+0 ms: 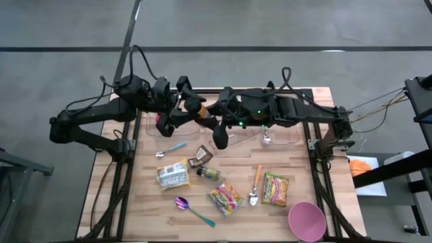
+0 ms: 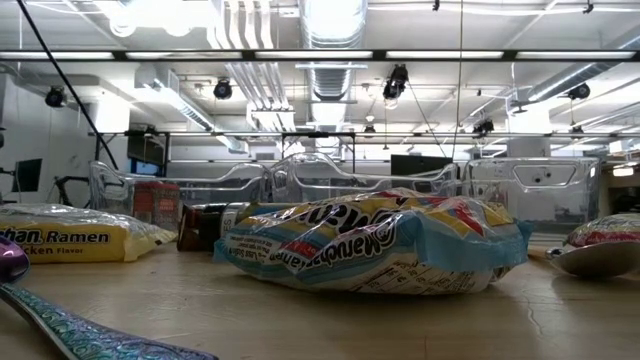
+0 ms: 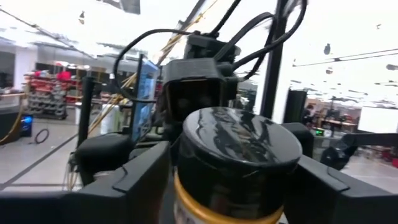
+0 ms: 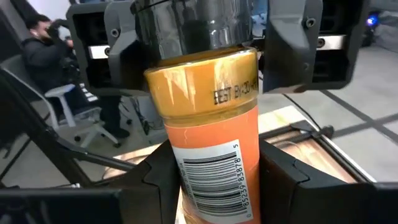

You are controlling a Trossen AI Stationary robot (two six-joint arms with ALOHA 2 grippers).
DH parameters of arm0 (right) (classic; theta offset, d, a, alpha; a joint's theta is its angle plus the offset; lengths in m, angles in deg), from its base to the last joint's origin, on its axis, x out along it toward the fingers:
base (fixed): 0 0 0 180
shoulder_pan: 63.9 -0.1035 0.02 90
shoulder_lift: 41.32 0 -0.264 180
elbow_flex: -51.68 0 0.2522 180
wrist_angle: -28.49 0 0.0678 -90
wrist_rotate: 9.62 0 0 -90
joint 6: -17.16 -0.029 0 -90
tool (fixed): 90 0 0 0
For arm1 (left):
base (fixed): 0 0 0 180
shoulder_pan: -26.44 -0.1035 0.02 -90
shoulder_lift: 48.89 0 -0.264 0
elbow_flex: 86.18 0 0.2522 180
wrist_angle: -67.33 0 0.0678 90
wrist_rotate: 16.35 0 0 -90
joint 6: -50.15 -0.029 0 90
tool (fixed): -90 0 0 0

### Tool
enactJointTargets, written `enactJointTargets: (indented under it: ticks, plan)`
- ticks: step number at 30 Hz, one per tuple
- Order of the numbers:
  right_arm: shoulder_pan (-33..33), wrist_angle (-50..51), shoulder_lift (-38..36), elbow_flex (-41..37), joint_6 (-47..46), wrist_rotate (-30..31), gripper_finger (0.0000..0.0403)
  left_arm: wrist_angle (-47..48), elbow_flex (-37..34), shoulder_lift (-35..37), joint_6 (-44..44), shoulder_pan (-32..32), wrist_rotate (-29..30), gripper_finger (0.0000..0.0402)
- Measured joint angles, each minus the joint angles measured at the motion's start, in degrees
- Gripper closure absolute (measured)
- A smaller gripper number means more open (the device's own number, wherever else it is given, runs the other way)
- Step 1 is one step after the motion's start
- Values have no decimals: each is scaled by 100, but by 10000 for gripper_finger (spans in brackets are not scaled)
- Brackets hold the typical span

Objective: Pick & Place Food Item
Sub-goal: Put the orange seasoning bottle into the left transparent bin

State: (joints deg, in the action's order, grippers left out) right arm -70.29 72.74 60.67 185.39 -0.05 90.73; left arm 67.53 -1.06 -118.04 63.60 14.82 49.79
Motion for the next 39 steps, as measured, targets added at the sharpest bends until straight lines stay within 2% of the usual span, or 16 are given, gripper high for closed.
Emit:
enactJointTargets:
  ticks: [6,18,21,31,35,39]
  plan:
    - [31,-156,-19,-124,2,-104,255,-18,0,4,-1,0,-50,190]
    - [29,-91,-33,-182,26,-144,248,53,-2,0,50,0,-58,190]
    - [28,-62,-31,-188,-70,-147,222,161,-2,0,166,-4,-61,190]
    - [28,73,-54,-200,-15,-163,100,516,2,6,213,-20,129,190]
    - [28,347,-169,-207,-48,86,79,866,7,76,191,-138,353,190]
    - [6,663,-410,-205,-62,259,77,1462,4,204,284,-453,679,190]
